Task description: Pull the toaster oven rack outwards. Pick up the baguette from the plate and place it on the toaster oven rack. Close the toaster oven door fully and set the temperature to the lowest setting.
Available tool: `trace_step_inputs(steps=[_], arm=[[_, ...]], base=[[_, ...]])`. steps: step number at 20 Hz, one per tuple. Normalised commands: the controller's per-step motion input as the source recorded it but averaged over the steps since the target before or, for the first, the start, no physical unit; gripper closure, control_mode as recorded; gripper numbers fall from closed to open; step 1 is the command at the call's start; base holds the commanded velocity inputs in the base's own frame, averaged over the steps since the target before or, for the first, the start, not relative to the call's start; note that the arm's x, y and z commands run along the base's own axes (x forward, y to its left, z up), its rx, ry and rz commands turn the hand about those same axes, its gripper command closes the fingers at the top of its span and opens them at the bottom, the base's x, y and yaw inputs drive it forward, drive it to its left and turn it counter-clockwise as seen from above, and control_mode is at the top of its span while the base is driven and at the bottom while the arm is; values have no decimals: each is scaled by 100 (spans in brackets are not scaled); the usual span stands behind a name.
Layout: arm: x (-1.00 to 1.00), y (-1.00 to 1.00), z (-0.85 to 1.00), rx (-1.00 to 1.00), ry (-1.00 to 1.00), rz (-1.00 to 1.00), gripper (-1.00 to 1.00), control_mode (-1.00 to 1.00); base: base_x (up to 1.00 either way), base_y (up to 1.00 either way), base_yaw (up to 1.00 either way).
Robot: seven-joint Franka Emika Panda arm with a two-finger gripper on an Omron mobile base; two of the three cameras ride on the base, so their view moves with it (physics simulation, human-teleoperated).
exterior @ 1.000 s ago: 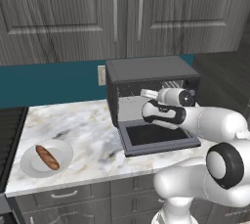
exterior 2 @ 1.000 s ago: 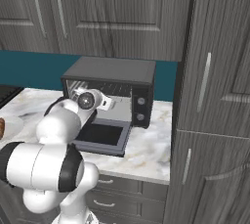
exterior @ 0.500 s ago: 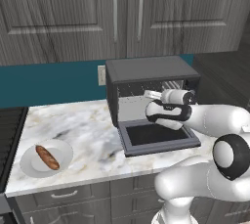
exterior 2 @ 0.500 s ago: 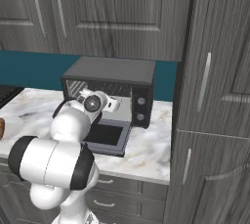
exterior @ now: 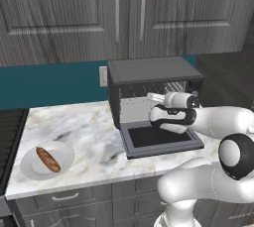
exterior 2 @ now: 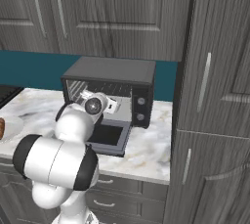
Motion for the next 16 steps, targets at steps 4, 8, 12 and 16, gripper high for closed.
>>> trace_step_inputs(steps=[4,8,12,16], arm=[[1,-5,-2,0,-3,0,-100,-100],[19,-10,-8,0,0,0,-100,-100],[21,-5,-17,0,0,0,-100,-100],[8,0,-21,0,0,0,-100,-100]], base=[[0,0,0],[0,0,0],[0,0,0],[0,0,0]])
